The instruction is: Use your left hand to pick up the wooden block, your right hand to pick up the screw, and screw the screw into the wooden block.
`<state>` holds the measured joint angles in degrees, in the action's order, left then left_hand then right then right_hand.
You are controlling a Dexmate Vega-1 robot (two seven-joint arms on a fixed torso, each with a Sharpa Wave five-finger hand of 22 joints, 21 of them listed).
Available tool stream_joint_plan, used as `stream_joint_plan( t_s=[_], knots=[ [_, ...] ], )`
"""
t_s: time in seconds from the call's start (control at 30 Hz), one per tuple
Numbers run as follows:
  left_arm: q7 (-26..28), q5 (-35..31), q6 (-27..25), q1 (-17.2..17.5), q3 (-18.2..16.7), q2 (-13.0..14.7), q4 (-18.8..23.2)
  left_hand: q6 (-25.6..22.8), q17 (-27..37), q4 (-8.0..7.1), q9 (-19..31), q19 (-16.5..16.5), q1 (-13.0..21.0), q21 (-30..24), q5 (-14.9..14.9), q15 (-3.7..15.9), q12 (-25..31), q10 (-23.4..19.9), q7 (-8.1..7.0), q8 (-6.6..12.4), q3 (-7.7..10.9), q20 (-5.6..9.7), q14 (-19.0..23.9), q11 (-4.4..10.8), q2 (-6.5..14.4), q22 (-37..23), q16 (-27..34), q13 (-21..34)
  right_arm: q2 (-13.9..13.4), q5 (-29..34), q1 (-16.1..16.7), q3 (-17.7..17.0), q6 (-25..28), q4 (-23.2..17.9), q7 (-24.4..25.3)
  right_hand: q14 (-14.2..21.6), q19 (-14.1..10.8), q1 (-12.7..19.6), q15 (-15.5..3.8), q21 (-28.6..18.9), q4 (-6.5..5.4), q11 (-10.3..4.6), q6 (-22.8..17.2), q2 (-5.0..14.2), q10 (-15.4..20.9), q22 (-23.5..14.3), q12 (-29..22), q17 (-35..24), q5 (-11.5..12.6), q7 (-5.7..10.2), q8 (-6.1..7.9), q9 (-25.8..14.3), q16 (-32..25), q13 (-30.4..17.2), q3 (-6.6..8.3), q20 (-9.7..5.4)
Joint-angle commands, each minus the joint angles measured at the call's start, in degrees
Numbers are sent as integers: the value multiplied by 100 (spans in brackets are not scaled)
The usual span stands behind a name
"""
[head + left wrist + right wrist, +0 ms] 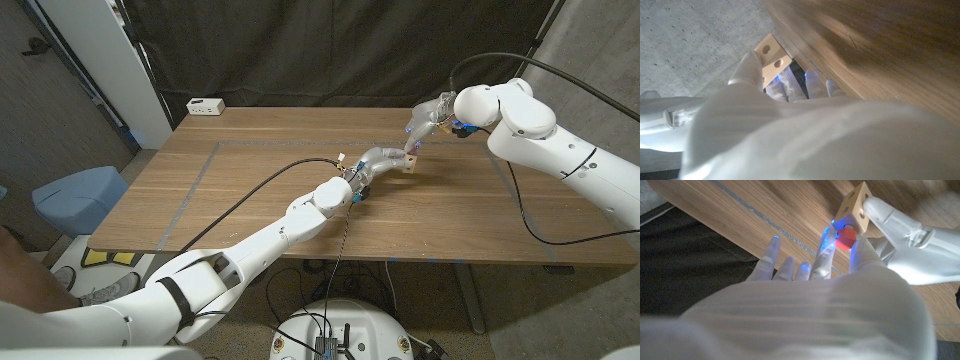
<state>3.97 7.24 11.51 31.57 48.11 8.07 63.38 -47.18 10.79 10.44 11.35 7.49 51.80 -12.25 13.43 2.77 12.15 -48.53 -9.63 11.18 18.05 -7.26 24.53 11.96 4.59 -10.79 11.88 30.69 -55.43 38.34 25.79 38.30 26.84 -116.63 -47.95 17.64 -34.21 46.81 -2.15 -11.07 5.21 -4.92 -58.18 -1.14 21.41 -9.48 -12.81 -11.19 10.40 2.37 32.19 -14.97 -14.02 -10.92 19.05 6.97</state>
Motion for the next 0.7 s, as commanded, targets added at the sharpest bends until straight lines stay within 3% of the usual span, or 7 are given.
stream_joint_plan(
  t_s=[0.03,0.7],
  knots=[
    [-28,12,33,-39,2,-26,-71,-68,12,-156,19,-14,1,-45,15,253,55,-38,22,37,191,-4,23,34,63,-28,36,31,48,40,-64,108,59,65,50,95,-58,-109,-15,-1,-40,-12,-229,16,142,-18,-46,1,24,-19,27,57,-47,-11,-9,-5],
    [-17,18,28,-47,-2,-36,-95,-61,12,-161,19,-21,-4,-43,16,258,51,-26,22,34,201,-18,22,35,72,-28,34,31,160,310,-19,216,122,93,282,426,-226,-280,-150,-17,13,-198,-1119,141,626,-21,-40,37,36,-33,104,314,-67,12,-62,-95]
  ],
)
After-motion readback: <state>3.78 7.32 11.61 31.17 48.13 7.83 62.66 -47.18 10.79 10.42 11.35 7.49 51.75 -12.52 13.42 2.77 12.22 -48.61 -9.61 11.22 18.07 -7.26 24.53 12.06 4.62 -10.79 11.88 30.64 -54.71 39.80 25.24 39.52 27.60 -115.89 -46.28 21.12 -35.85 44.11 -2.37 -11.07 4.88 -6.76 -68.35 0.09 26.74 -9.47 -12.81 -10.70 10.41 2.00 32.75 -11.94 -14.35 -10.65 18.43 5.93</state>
